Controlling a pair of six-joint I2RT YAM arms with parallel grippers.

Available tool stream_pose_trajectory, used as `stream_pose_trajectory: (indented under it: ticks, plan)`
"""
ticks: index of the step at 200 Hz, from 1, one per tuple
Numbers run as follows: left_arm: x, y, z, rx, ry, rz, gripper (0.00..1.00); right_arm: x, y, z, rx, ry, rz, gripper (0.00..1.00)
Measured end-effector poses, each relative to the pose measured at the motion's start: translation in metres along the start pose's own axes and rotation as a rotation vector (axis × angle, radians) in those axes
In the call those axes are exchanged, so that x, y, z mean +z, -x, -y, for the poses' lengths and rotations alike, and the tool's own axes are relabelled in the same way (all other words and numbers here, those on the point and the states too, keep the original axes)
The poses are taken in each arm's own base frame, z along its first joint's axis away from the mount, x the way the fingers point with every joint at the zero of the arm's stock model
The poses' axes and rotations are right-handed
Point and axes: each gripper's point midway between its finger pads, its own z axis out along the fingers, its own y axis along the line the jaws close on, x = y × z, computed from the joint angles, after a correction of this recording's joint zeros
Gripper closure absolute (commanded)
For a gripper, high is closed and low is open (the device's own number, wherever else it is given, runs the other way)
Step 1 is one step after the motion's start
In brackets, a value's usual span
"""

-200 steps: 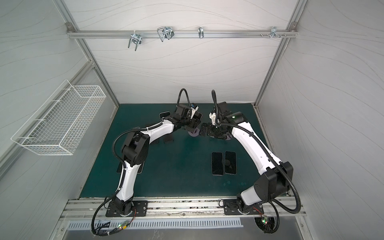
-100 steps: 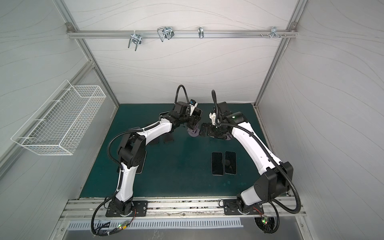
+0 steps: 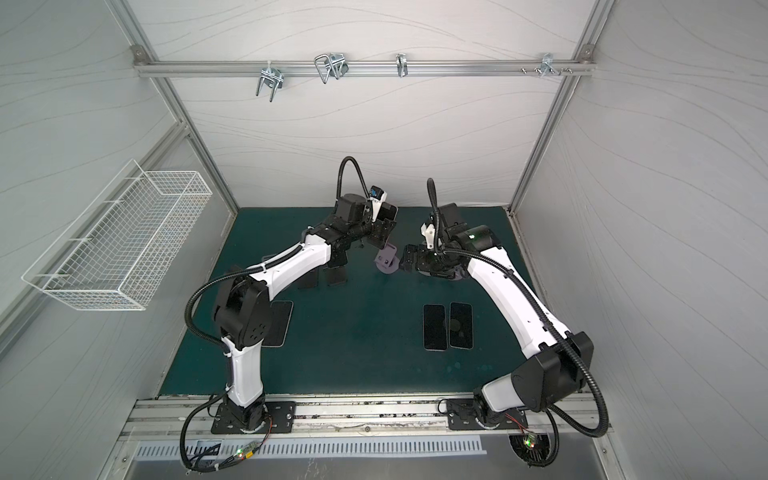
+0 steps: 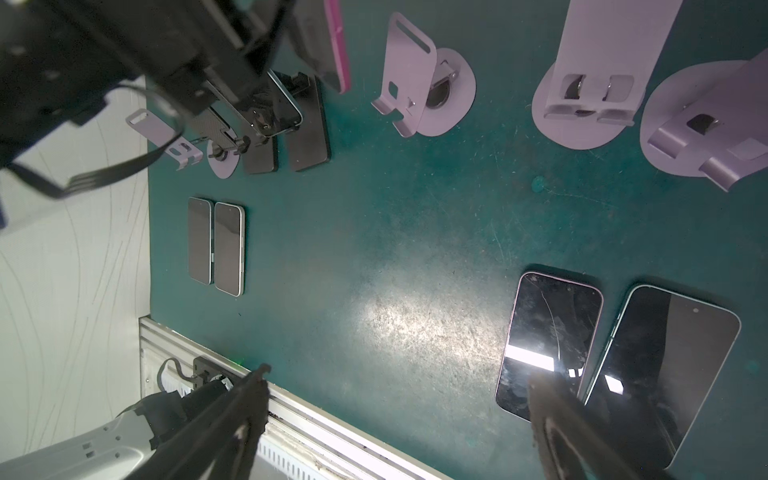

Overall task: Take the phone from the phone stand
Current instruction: 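Carry the pink-framed phone toward the robot with the left gripper while the right moves inward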

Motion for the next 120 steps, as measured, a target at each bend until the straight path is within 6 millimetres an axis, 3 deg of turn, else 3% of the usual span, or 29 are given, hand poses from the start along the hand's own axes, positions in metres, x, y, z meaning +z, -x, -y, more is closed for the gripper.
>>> stream_pose_trajectory:
  ticks: [61,120]
  plan:
    - [-0.057,0.008,0.009,0.011,0.022,0.008,0.40,-0.004,-0.008,-0.013,-0.016,0.004,0.010,0.03]
    - [-0.114,-0.016,0.012,-0.004,0.036,-0.026,0.40,0.004,-0.016,-0.027,-0.024,0.010,-0.004,0.03]
